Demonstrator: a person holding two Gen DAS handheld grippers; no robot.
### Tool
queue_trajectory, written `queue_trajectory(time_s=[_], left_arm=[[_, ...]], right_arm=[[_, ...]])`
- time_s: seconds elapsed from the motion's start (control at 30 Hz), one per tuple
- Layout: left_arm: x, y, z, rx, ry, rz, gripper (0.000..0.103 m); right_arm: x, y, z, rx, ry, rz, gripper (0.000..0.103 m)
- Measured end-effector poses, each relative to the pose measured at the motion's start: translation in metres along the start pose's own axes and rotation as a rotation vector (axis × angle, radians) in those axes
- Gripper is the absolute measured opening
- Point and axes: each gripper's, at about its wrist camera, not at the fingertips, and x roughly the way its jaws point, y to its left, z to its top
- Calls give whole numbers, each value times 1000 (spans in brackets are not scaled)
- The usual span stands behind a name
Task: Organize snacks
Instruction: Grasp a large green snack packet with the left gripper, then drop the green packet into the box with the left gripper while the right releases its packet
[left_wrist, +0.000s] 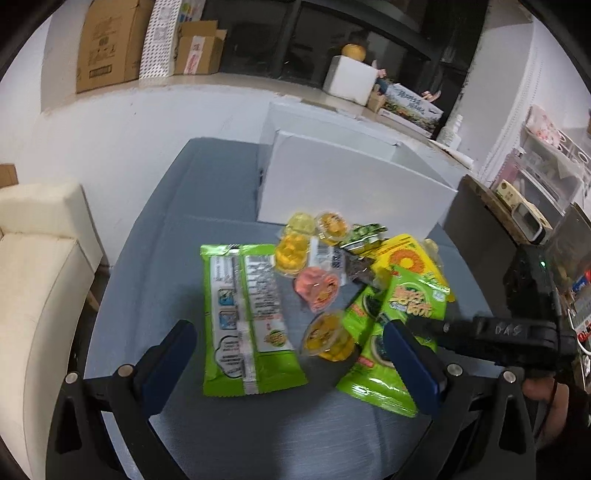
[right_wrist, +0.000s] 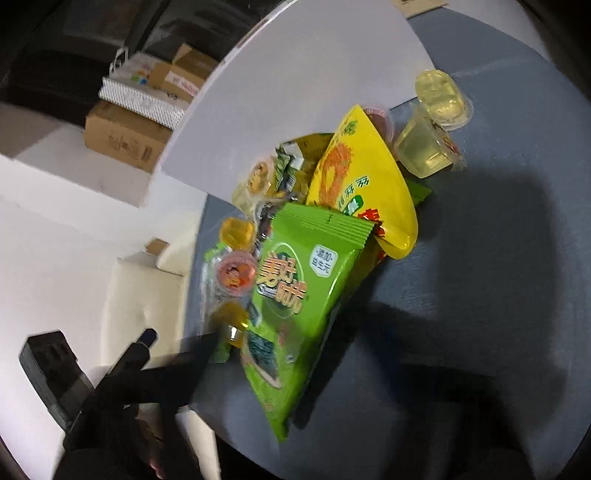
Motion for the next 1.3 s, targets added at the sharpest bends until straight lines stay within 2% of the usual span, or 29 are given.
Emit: queue_trajectory(time_s=[0.03, 0.17, 0.3, 0.37, 0.4, 0.43, 0.5, 0.6, 0.83, 0.9, 0.97, 1.03, 1.1, 1.17, 1.23, 1.3], left_arm=[[1, 4, -1, -12, 2, 4, 103], [4, 15, -1, -34, 4, 16, 103], [7, 25, 0, -52, 9, 15, 103], [16, 33, 4, -83, 44, -26, 103], [20, 36, 7, -99, 60, -43, 103], [27, 40, 10, -112, 84, -26, 103], [39, 40, 17, -114, 122, 56, 103], [60, 32, 25, -51, 160, 157, 103], [105, 8, 30, 74, 222, 280, 103], [108, 8, 30, 60, 227, 265, 103], [109, 9, 30, 55, 227, 251, 97], [103, 9, 29, 60, 204, 217, 65], [92, 10, 29, 49, 186, 208, 64], [78, 14, 28, 25, 166, 145, 63], [67, 15, 25, 26, 150, 142, 63], [44, 11, 25, 26, 104, 103, 63]], right_arm=[[-3, 2, -2, -4, -11, 21, 25], [-24, 17, -5, -75, -93, -13, 19], [-40, 27, -6, -130, -131, -22, 15], [-49, 35, -5, -174, -153, -64, 15], [-56, 44, -5, -221, -176, -114, 15], [-62, 51, -5, -262, -200, -150, 15], [-74, 65, -4, -326, -238, -193, 15], [-89, 76, -3, -365, -271, -222, 15], [-94, 85, -7, -417, -269, -226, 14], [-91, 87, -8, -420, -266, -223, 14], [-92, 86, -9, -422, -269, -222, 14], [-92, 87, -10, -423, -270, -216, 14], [-92, 86, -11, -422, -272, -216, 14], [-92, 85, -11, -419, -270, -209, 14], [-92, 85, -11, -419, -268, -210, 14], [-93, 87, -12, -423, -272, -209, 14]])
